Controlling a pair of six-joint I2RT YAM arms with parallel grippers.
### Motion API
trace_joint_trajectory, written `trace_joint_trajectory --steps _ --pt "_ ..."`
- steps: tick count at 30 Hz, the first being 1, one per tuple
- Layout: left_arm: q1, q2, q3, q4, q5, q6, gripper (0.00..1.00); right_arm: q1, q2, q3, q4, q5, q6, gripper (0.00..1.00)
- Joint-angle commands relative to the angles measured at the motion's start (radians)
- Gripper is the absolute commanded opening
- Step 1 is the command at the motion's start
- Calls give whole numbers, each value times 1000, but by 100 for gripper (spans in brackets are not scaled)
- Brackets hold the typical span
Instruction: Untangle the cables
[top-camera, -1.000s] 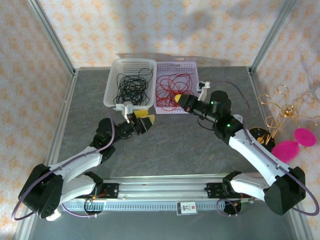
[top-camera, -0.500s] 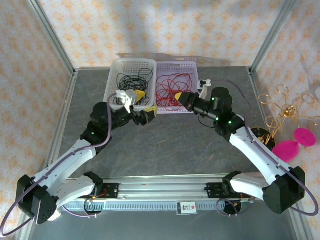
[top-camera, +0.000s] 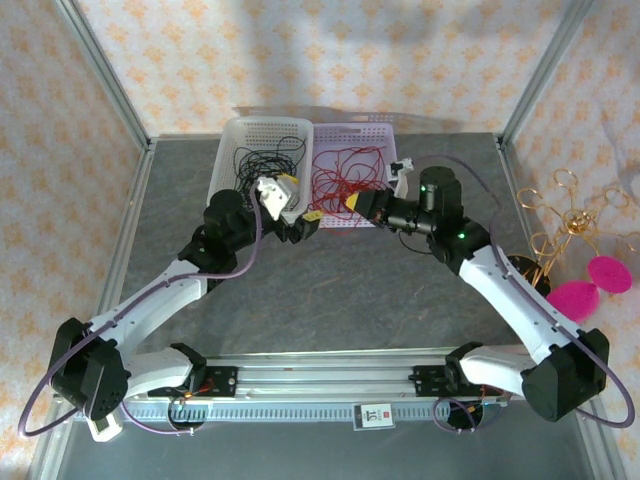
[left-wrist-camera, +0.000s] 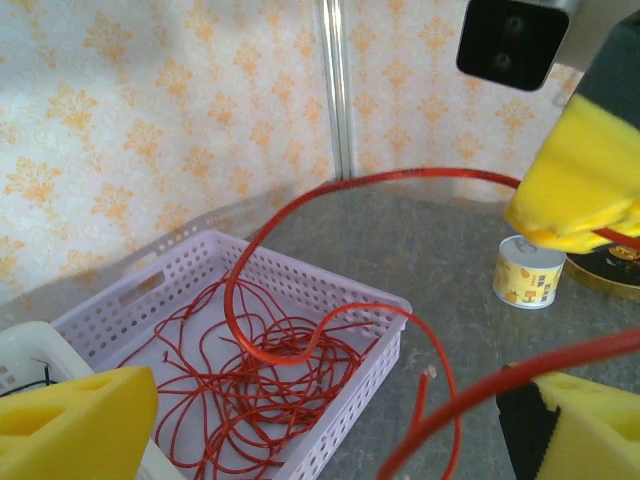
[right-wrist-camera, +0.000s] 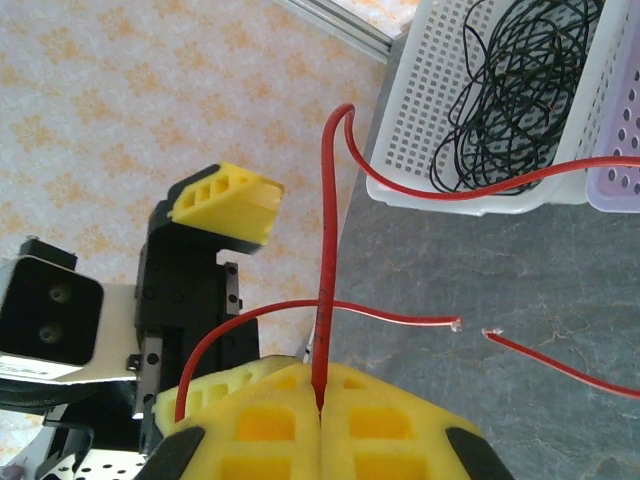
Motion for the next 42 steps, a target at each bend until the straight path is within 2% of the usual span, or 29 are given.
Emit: trace_joint_trajectory --steps 1,7,8,13,14,16,18,21,24,26,29,32,35,39,42 --pt "-5 12 38 16 37 40 87 -7 1 39 0 -39 -35 0" --pt "-7 57 84 -26 121 56 70 -7 10 32 50 -64 -6 0" --pt "-7 65 91 -33 134 58 65 -7 11 32 53 -66 -4 0" --pt "-24 64 114 -43 113 38 3 -7 13 31 50 -50 -6 0" --pt "-26 56 109 -32 96 24 0 -7 10 29 49 -35 -10 0" --pt "-30 28 89 6 71 -38 0 -7 -7 20 47 23 -26 11" --pt "-30 0 77 26 38 -109 0 -7 -34 13 38 96 -77 31" --pt "-29 -27 126 -43 -37 -250 0 -7 -105 -51 41 261 -181 51" --pt "-35 -53 182 -124 -3 -369 0 -7 -205 -214 158 394 -217 64" --pt "-40 -78 195 -152 11 -421 0 -8 -249 -331 296 388 -229 68" --pt "-40 -103 229 -224 24 -463 0 -7 -248 -465 542 254 -238 70" --pt "-40 -112 266 -278 45 -482 0 -3 -181 -488 710 61 -246 72" --pt "-41 -113 298 -309 48 -486 0 25 -121 -458 750 -61 -353 73" --pt "-41 -107 328 -340 28 -481 0 141 -105 -396 649 -62 -654 69" --pt "-40 -95 347 -367 22 -471 0 208 -115 -432 738 -11 -787 70"
